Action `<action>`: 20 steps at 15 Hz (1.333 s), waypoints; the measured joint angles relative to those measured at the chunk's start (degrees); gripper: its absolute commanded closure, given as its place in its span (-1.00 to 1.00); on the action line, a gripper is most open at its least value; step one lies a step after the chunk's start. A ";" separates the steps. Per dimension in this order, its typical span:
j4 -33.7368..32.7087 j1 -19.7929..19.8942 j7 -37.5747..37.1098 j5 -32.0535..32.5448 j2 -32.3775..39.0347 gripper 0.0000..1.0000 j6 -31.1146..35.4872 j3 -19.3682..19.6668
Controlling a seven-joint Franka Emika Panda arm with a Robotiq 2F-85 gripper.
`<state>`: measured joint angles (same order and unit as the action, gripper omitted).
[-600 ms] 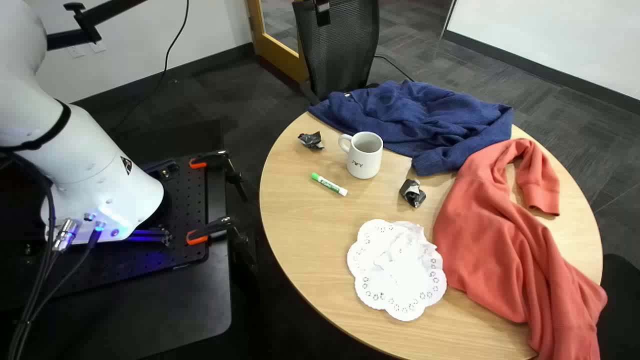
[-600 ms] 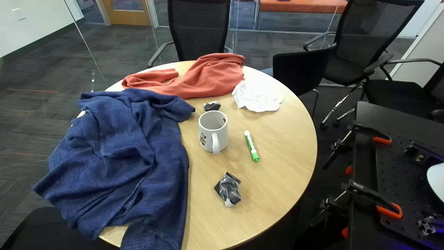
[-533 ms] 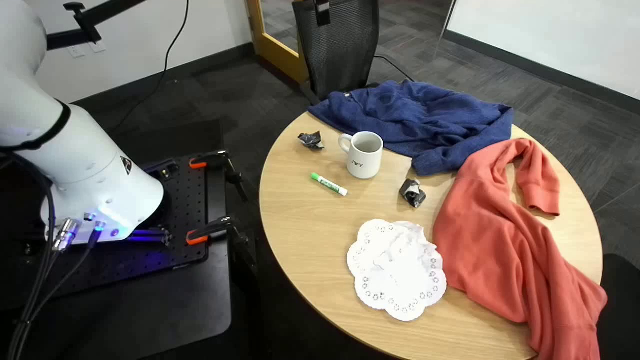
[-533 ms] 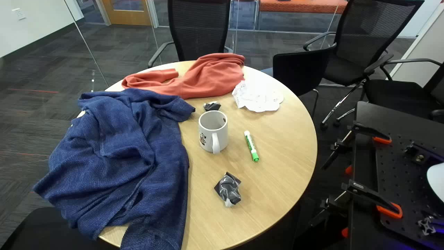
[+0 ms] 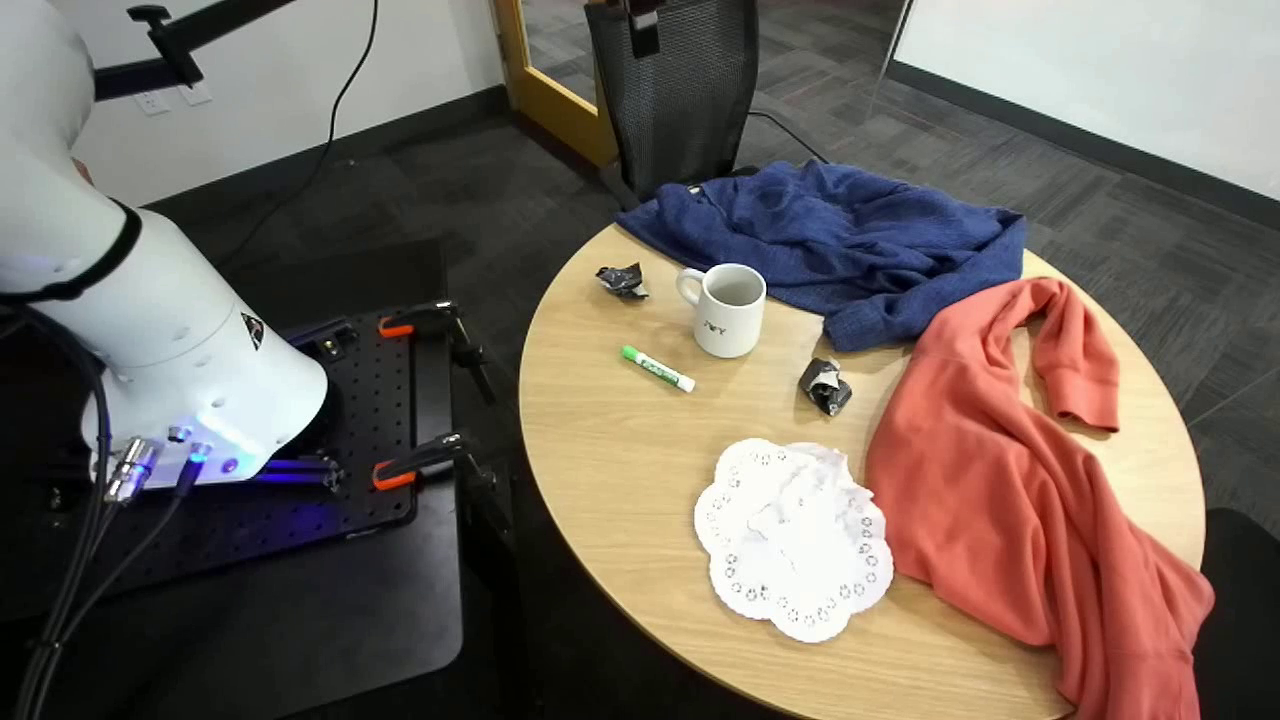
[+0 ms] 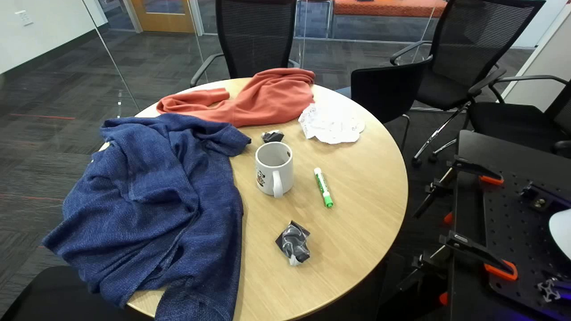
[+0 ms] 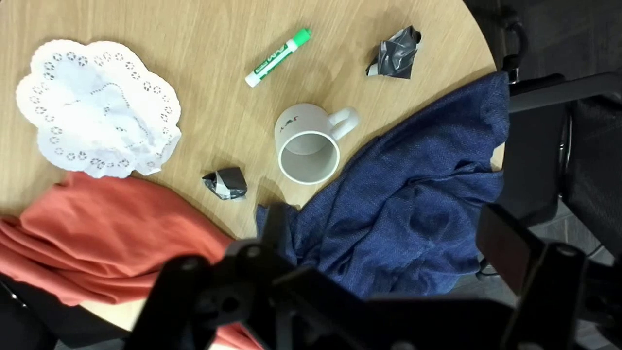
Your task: Put the marker in the mug
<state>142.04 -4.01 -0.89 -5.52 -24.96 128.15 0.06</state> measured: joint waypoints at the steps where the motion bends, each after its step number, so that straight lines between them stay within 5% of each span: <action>1: 0.52 0.29 -0.77 0.27 0.00 -1.00 0.27 -0.02; 11: 12.74 5.30 -8.94 1.32 2.01 -1.00 12.93 -0.09; 20: 15.79 8.84 -24.49 3.32 18.01 -1.00 32.08 -1.21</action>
<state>157.83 4.83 -25.38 -2.20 -6.95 160.23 -1.14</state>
